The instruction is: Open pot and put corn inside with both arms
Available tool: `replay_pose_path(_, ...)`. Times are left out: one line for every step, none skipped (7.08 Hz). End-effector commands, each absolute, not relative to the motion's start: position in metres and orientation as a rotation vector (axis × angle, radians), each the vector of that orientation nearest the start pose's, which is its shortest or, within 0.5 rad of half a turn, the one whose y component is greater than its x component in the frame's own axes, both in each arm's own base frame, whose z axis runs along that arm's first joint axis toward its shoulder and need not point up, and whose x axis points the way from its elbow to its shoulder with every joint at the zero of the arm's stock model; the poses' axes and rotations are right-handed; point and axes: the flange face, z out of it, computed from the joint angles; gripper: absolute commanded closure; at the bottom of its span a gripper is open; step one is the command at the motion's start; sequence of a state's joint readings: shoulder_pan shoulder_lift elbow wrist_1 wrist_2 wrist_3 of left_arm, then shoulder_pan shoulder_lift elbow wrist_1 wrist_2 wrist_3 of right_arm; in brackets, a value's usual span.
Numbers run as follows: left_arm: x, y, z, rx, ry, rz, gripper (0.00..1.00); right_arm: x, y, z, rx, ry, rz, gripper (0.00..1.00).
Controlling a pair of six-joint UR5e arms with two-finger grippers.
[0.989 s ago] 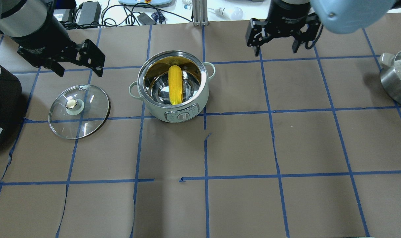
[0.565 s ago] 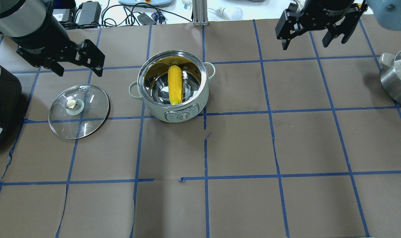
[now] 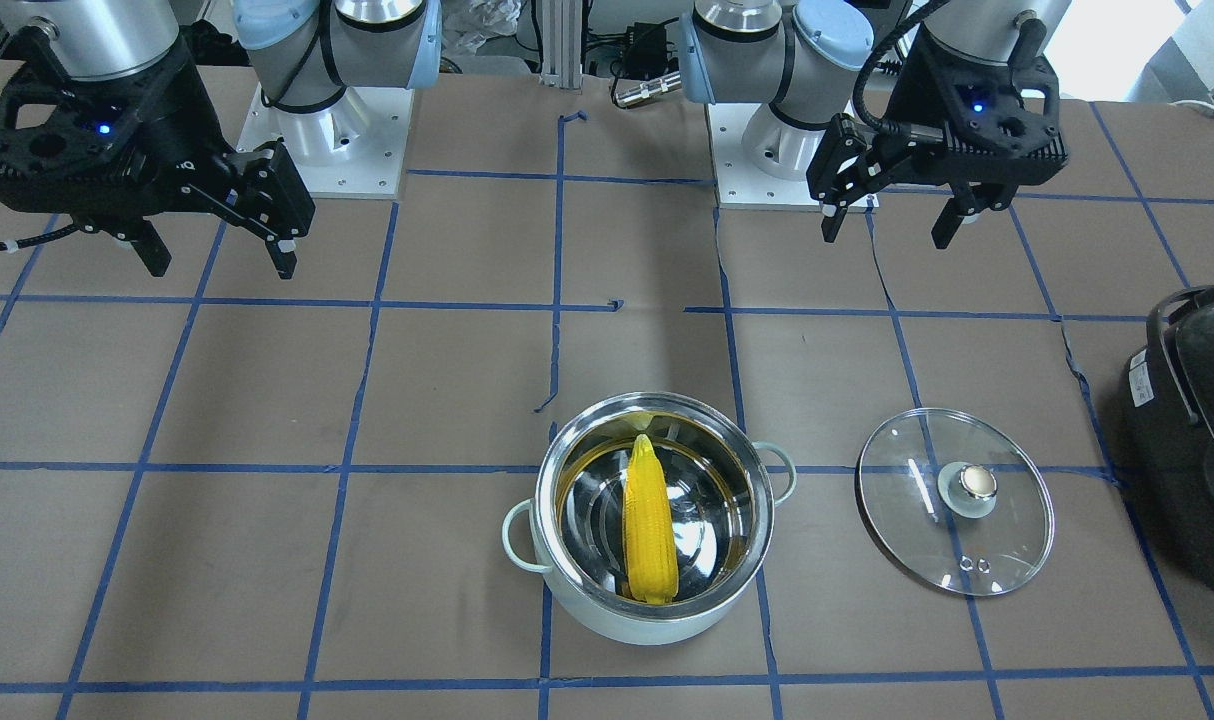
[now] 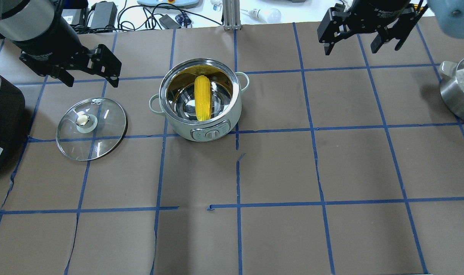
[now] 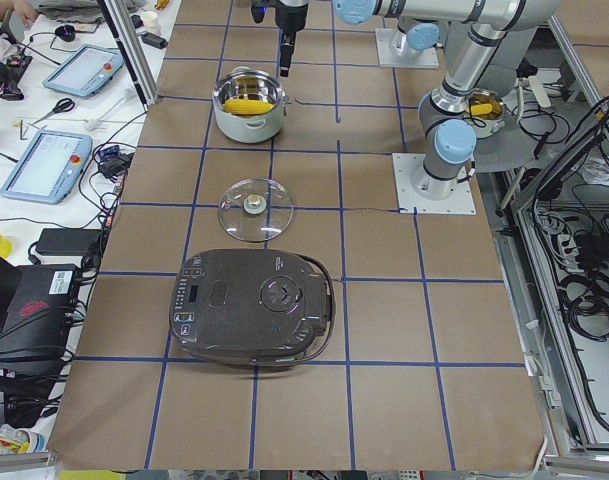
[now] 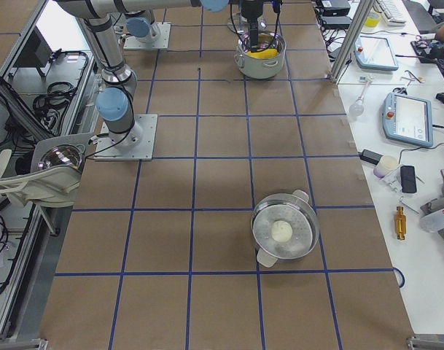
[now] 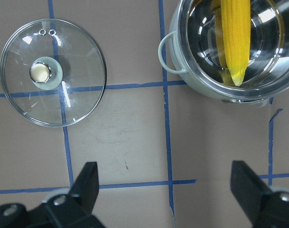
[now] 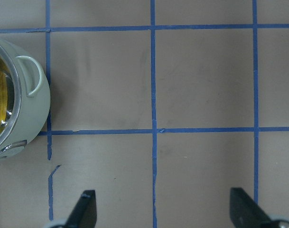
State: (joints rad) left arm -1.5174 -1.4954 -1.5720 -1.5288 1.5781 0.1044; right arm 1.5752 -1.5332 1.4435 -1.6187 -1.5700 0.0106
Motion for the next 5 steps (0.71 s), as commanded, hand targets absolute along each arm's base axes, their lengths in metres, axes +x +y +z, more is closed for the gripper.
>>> replay_pose_path(-0.108,-0.476,0.528,0.074,3.122,-0.179,0.00,0.136,-0.518,0.538,0.009,3.126,-0.214,0.00)
replay_pose_path(-0.108,-0.476,0.526,0.073,3.119,-0.169,0.00,0.137,-0.518,0.538,0.009,3.124,-0.213,0.00)
replay_pose_path(-0.110,-0.475,0.526,0.064,3.125,-0.165,0.00,0.137,-0.518,0.536,0.008,3.121,-0.208,0.00)
replay_pose_path(-0.121,-0.473,0.526,0.005,3.127,-0.165,0.00,0.137,-0.518,0.536,0.008,3.121,-0.208,0.00)
replay_pose_path(-0.137,-0.470,0.525,0.044,3.124,-0.170,0.00,0.137,-0.518,0.536,0.008,3.123,-0.206,0.00)
